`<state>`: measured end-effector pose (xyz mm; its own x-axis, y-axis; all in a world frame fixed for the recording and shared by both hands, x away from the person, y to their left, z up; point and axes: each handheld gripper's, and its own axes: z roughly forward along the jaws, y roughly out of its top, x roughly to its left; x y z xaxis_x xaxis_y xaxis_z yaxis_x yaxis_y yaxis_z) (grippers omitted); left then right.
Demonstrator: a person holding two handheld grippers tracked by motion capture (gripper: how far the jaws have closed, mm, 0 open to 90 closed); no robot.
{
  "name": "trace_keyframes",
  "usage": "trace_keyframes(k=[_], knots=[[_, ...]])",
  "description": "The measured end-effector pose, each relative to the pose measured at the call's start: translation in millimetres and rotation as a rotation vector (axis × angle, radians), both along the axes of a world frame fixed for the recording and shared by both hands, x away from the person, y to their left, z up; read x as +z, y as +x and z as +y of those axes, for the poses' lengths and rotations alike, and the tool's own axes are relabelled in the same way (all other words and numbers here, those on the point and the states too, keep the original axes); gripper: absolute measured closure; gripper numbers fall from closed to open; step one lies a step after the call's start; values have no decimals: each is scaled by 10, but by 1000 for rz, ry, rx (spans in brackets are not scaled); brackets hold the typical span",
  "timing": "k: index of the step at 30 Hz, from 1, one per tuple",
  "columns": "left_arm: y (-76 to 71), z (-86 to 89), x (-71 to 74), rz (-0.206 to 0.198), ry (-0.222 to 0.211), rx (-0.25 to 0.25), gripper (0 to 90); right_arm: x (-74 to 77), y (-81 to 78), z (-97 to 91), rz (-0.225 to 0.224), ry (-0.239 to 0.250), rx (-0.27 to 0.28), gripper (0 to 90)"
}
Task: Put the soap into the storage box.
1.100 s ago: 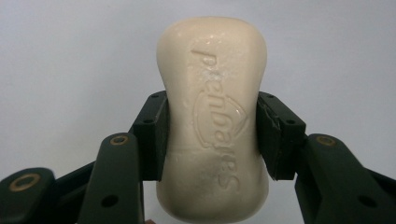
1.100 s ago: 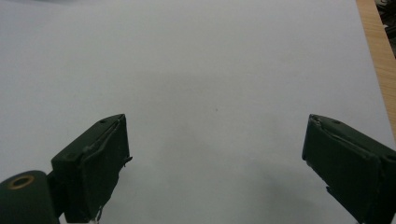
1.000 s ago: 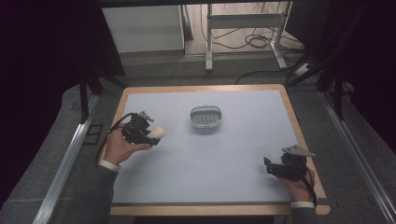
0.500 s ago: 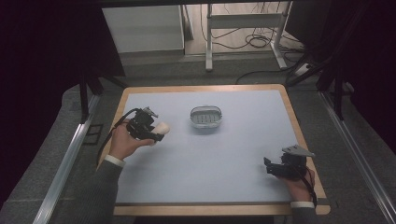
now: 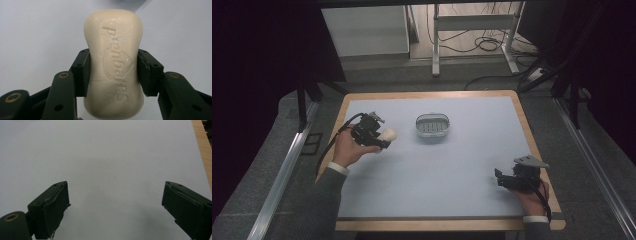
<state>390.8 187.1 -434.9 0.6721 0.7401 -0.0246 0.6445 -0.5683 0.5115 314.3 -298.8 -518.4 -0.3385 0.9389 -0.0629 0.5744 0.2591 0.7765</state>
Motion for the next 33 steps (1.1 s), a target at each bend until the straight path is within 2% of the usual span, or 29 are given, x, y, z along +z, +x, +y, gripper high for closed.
trace_keyframes(k=[6, 8, 28, 30, 31, 33], knots=[[37, -64, 40, -6, -9, -10, 497, 0, -1, 1, -2, -1, -1, 71], [52, -101, 46, -8, 1, -16, 497, -6, 0, -3, -1, -2, -2, 71], [219, -330, 117, -14, 4, -49, 497, -13, 4, -8, -2, -4, -9, 73], [222, -342, 121, -14, 1, -49, 497, -11, 2, -6, 0, -1, -7, 73], [230, -366, 130, -14, -18, -50, 497, -10, 1, -5, -1, -1, -7, 73], [247, -366, 137, -4, -29, -63, 497, -10, 2, -7, 0, 0, -9, 73]])
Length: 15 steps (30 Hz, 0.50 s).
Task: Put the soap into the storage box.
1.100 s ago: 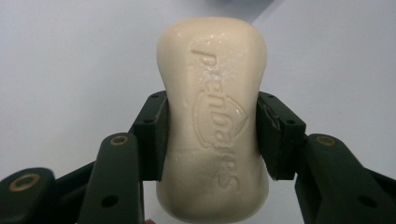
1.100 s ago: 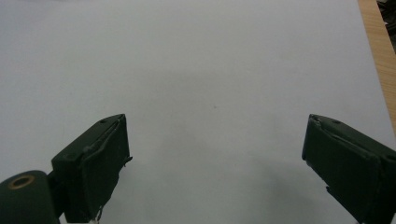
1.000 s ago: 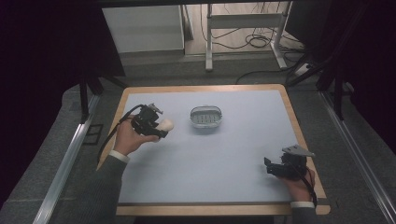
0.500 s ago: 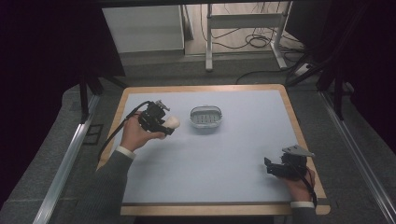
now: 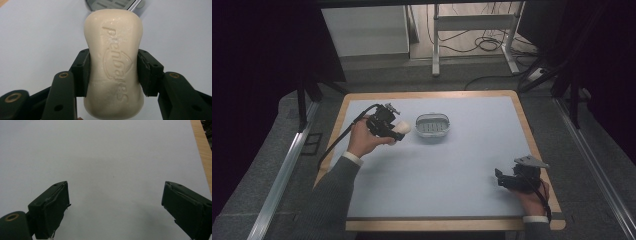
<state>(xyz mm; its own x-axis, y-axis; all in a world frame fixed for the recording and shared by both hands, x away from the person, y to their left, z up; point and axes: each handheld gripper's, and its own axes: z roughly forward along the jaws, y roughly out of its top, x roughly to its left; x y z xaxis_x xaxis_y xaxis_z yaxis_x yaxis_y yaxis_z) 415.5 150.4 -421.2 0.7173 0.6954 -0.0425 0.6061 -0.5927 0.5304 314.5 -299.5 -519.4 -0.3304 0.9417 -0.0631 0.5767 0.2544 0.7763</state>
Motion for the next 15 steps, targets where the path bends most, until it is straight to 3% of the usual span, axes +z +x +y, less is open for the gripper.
trace_keyframes(k=[15], knots=[[156, -90, 9, -4, 27, -4, 497, -5, 3, 6, 3, 7, 8, 74]])
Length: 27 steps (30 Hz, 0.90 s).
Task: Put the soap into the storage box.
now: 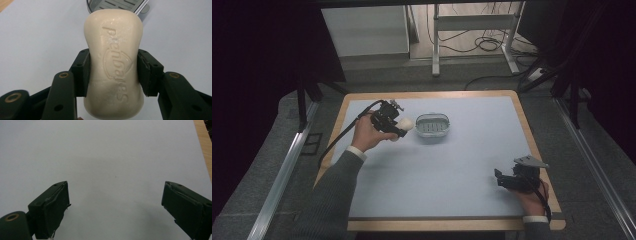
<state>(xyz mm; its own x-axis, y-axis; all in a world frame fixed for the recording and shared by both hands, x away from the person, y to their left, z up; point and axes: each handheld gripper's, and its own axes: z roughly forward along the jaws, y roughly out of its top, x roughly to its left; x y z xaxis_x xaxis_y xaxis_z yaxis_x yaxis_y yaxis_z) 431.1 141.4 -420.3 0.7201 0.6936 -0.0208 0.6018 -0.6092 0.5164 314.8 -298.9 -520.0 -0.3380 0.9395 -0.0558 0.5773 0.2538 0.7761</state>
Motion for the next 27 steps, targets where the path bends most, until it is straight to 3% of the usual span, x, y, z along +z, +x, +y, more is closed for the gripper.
trace_keyframes(k=[3, 9, 15, 16, 22, 27], knots=[[73, -34, -2, 10, 2, -26, 497, -1, 2, -6, 0, 1, -1, 74], [154, -81, -37, 24, 14, -29, 496, -2, 1, -8, 0, 3, 0, 74], [195, -173, 13, 10, 33, -51, 497, -9, 5, -7, 2, 0, 2, 74], [211, -208, 15, 16, 11, -53, 497, -9, 5, -4, 2, -1, 2, 74], [239, -346, -8, 14, 49, -88, 497, -8, 2, -10, 1, -1, -1, 73], [295, -392, -31, 32, 21, -91, 497, -15, 5, -12, 5, -1, 0, 73]])
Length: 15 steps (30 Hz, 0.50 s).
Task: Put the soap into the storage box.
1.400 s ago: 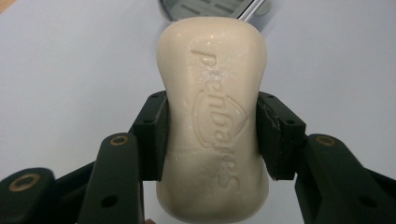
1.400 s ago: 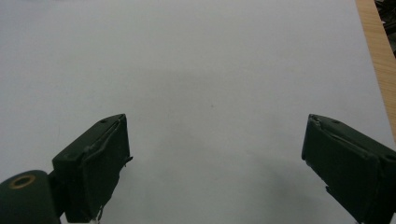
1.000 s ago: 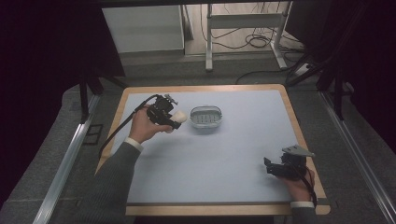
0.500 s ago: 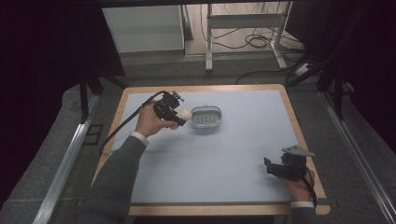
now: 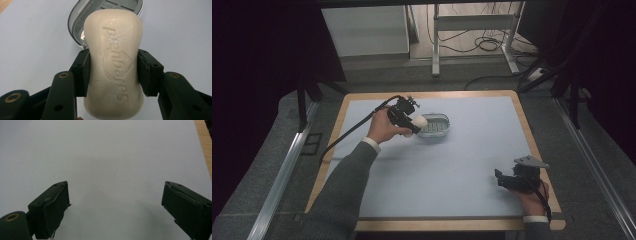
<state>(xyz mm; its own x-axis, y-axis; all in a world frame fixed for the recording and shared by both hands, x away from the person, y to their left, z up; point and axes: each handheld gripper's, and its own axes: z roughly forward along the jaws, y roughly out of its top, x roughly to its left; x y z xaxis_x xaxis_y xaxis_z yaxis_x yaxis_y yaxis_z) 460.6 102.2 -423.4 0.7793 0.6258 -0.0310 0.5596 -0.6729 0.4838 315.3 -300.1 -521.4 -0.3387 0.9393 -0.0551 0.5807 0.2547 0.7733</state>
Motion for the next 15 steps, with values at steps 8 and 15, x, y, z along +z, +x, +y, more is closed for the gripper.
trace_keyframes(k=[8, 15], knots=[[119, -38, -62, 13, 13, 10, 497, -6, 3, -4, 1, -2, -3, 73], [182, -121, -152, 18, 32, 0, 497, -8, 1, 1, 2, -4, -2, 73]])
